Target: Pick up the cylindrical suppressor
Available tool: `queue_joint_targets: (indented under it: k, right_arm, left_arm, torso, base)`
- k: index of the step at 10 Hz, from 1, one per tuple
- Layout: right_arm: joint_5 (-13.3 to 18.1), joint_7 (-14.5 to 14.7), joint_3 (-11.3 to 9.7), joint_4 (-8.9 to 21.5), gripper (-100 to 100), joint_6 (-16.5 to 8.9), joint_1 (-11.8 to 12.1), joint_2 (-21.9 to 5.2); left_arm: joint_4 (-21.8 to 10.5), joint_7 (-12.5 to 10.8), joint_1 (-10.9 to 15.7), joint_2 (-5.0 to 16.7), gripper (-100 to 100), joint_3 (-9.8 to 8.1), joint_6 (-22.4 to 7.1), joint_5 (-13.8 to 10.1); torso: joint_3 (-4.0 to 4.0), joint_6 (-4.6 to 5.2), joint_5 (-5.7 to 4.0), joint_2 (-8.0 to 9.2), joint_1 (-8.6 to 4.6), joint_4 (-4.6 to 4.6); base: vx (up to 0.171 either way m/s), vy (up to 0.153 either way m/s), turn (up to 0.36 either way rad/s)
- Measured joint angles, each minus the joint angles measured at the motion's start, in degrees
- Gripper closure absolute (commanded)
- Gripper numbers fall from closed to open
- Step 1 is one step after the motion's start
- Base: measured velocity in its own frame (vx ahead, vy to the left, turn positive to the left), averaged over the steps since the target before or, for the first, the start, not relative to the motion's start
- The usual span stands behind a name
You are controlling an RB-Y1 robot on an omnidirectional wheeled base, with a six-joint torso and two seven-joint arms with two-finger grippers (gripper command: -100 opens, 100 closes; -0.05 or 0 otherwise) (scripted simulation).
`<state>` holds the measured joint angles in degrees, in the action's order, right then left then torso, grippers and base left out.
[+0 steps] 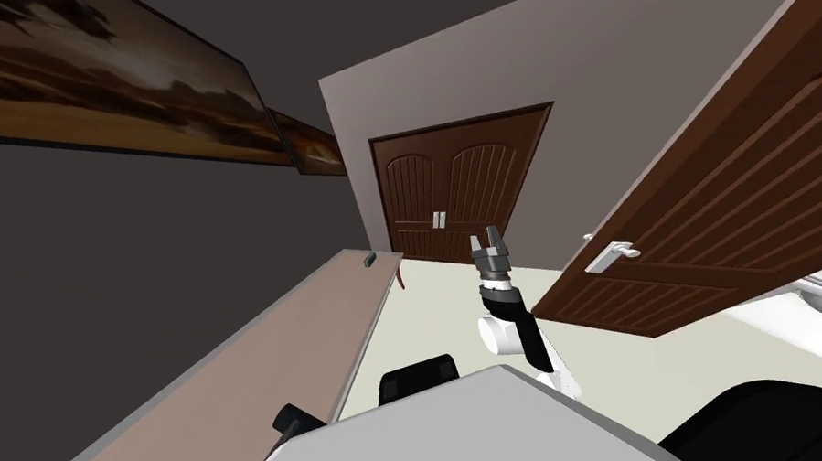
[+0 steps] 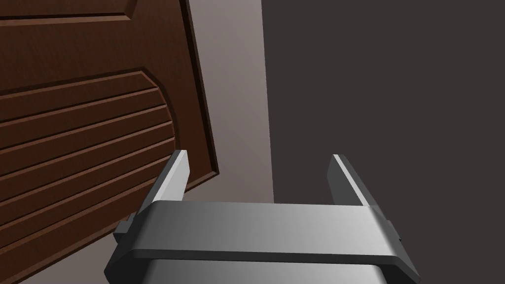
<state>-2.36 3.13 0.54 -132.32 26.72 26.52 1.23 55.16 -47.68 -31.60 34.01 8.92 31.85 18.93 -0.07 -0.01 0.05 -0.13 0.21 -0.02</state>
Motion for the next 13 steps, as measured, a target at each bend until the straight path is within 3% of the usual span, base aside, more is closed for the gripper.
queue_joint_targets:
  k: [1,4,9,10,11,13]
  right_arm:
    - [0.0,0.0,0.0,0.0,0,0.0,0.0,0.0]
    - [0.0,0.0,0.0,0.0,0,0.0,0.0,0.0]
    - [0.0,0.0,0.0,0.0,0,0.0,0.0,0.0]
    - [0.0,0.0,0.0,0.0,0,0.0,0.0,0.0]
    - [0.0,0.0,0.0,0.0,0,0.0,0.0,0.0]
    - [0.0,0.0,0.0,0.0,0,0.0,0.0,0.0]
  left_arm:
    - [-3.8,-0.6,1.0,0.8,-100,0.6,1.2,0.7]
    - [-8.3,-3.7,1.8,3.1,-100,3.3,1.0,3.3]
    - [-10.6,-6.4,1.7,4.2,-100,6.64,-0.1,6.1]
    - [-10.6,-6.4,1.7,4.1,0,6.66,-0.1,6.2]
    - [-10.6,-6.4,1.7,4.2,-100,6.66,-0.1,6.2]
    - [-12.4,-4.4,3.2,1.6,-100,6.78,-0.8,5.5]
  torso:
    - [-0.01,0.01,-0.01,-0.02,-0.02,0.0]
    - [-0.02,-0.01,0.01,-0.03,0.02,0.0]
    - [-0.03,-0.07,-0.03,-0.05,-0.19,-0.01]
    - [-0.02,-0.07,-0.04,-0.04,-0.23,-0.01]
    - [-0.02,-0.07,-0.05,-0.03,-0.25,-0.01]
    - [-0.02,-0.06,0.01,-0.04,0.0,-0.01]
  base:
    - [0.011,0.042,-0.287]
    - [0.008,0.06,-0.355]
    - [0.005,0.024,-0.107]
    - [0.0,0.0,0.0]
    - [0.003,0.04,-0.024]
    - [0.002,0.08,-0.056]
